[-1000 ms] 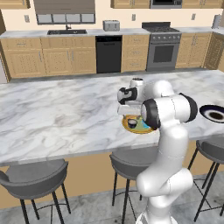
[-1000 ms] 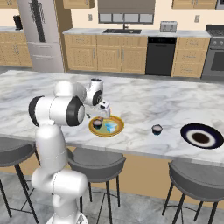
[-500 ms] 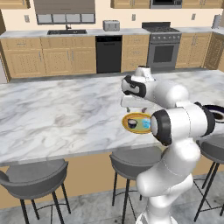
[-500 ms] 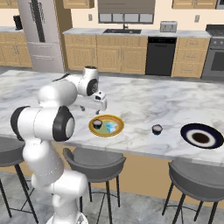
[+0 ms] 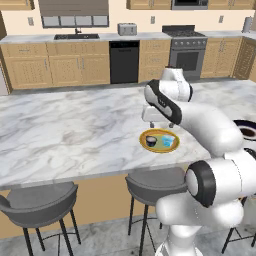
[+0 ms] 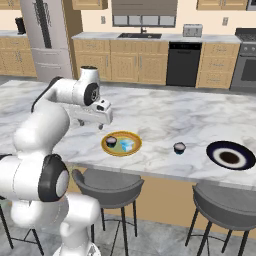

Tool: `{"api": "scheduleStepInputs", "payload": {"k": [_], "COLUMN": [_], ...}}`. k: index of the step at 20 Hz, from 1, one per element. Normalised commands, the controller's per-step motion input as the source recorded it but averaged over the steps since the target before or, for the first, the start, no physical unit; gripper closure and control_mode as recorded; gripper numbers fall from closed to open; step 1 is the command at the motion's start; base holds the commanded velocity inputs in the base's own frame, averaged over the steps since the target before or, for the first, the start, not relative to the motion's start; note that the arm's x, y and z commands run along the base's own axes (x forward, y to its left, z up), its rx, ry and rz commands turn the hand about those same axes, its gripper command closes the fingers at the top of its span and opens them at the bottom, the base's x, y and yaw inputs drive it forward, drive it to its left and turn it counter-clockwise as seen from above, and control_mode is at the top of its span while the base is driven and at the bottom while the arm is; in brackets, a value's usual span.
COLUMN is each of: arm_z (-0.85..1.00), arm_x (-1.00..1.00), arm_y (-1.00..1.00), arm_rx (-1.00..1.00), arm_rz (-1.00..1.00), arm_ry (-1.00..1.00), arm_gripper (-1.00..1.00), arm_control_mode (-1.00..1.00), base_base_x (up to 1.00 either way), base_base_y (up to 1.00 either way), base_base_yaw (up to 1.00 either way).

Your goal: Place two yogurt containers on each plate.

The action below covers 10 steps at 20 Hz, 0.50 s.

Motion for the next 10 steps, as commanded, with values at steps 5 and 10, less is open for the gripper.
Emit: {"api": "scheduleStepInputs", "payload": {"k": [5,10], "arm_z": [0.08,0.1], "arm_x": [-0.79,-0.68], "arm_y": [-0.02,-0.15], "arm_rx": [0.0,0.0], "arm_rz": [0.22,0.15], "arm_ry": [-0.15,-0.15], "arm_gripper": [-1.0,-1.0], "arm_control_mode": [-1.0,-1.0], "base_base_x": [0.0,0.0], "base_base_y": [0.0,0.0], "base_base_yaw": [0.0,0.0]}}
